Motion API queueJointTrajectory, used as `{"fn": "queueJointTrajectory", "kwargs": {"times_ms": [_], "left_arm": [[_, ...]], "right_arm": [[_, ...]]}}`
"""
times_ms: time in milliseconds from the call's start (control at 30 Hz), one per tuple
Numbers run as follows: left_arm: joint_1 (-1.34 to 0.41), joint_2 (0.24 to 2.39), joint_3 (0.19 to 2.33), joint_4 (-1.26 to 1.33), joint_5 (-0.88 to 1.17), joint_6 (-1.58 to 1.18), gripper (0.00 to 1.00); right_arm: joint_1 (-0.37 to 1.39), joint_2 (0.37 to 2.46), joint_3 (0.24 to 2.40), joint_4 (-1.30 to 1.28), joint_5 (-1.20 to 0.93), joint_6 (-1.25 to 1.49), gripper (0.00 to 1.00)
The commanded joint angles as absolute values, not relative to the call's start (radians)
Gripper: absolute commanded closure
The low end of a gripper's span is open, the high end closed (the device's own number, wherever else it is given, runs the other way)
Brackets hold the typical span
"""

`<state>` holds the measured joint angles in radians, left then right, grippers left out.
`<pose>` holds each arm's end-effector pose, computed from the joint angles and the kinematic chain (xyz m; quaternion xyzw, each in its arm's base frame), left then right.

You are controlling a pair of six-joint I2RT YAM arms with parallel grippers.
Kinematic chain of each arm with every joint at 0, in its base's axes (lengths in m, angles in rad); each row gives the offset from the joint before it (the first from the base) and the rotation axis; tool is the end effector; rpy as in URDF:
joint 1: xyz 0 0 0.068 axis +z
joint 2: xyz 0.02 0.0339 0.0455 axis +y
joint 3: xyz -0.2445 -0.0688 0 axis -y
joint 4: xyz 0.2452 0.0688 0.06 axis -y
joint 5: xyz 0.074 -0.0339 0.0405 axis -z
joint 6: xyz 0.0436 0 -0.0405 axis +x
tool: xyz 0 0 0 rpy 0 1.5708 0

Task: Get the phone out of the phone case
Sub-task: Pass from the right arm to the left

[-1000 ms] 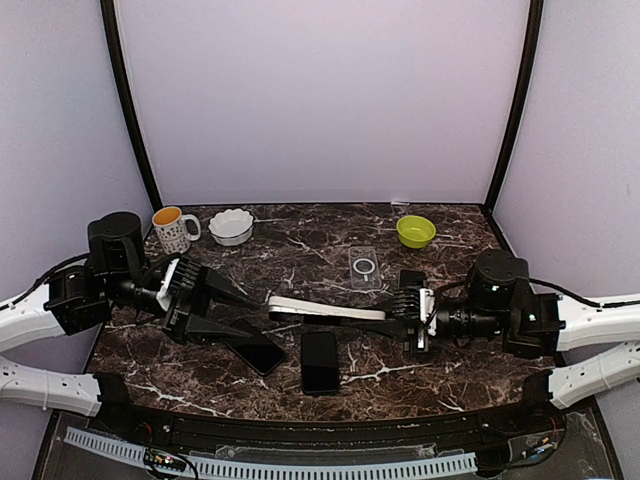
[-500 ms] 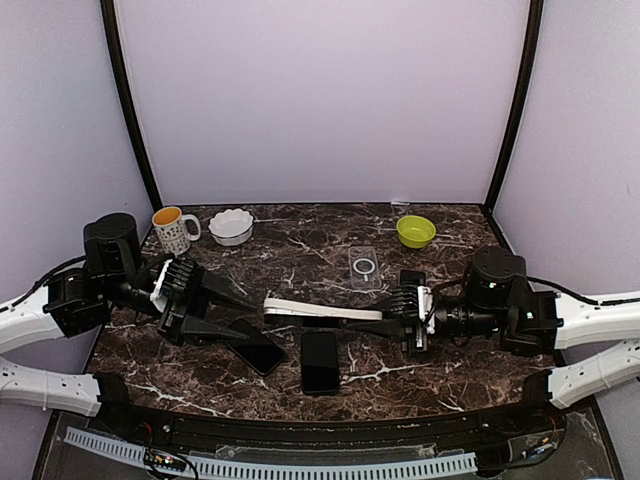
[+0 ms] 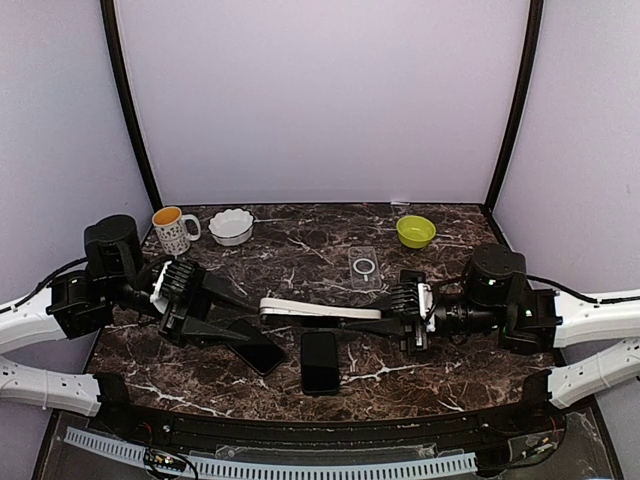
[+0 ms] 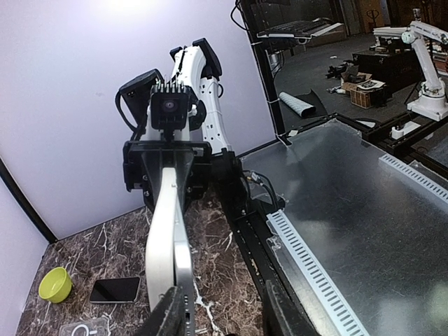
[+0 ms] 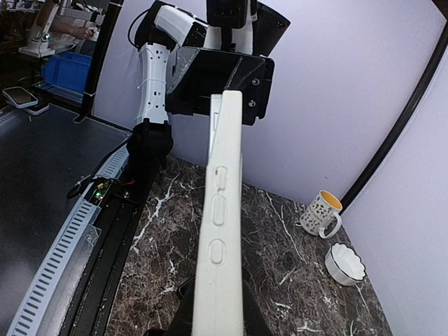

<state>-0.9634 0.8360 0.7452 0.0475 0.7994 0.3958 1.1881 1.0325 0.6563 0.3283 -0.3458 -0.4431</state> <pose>0.0942 -0.1903 0.3279 0.6275 0.3484 -0.4482 0.5329 0.0832 0.2464 0.2836 -0.6006 0.4023 0.3634 0.5877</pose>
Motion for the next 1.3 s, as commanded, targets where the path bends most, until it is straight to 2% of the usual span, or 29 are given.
{"fn": "queueJointTrajectory", "kwargs": {"times_ms": [0, 367, 633, 1067, 1133, 1233, 1267], "left_arm": [[-0.968, 0.841, 0.733, 0.087, 0.798, 0.387, 0.59], [-0.969, 0.854, 0.723, 0.097, 0.750, 0.387, 0.58], [-0.975, 0.887, 0.723, 0.120, 0.726, 0.389, 0.57], [-0.986, 0.899, 0.699, 0.188, 0.644, 0.399, 0.80], [-0.986, 0.900, 0.697, 0.200, 0.633, 0.403, 0.84], [-0.989, 0.904, 0.696, 0.214, 0.612, 0.411, 0.99], [-0.989, 0.905, 0.696, 0.218, 0.606, 0.416, 1.00]], "right_arm": [[1.187, 1.027, 0.710, 0.441, -0.383, -0.427, 1.00], [1.195, 1.041, 0.724, 0.424, -0.472, -0.418, 1.00], [1.222, 1.091, 0.731, 0.473, -0.379, -0.407, 1.00], [1.245, 1.152, 0.694, 0.674, -0.303, -0.237, 1.00], [1.248, 1.159, 0.684, 0.713, -0.291, -0.198, 1.00], [1.254, 1.166, 0.672, 0.748, -0.258, -0.157, 1.00], [1.256, 1.168, 0.669, 0.752, -0.246, -0.147, 1.00]]}}
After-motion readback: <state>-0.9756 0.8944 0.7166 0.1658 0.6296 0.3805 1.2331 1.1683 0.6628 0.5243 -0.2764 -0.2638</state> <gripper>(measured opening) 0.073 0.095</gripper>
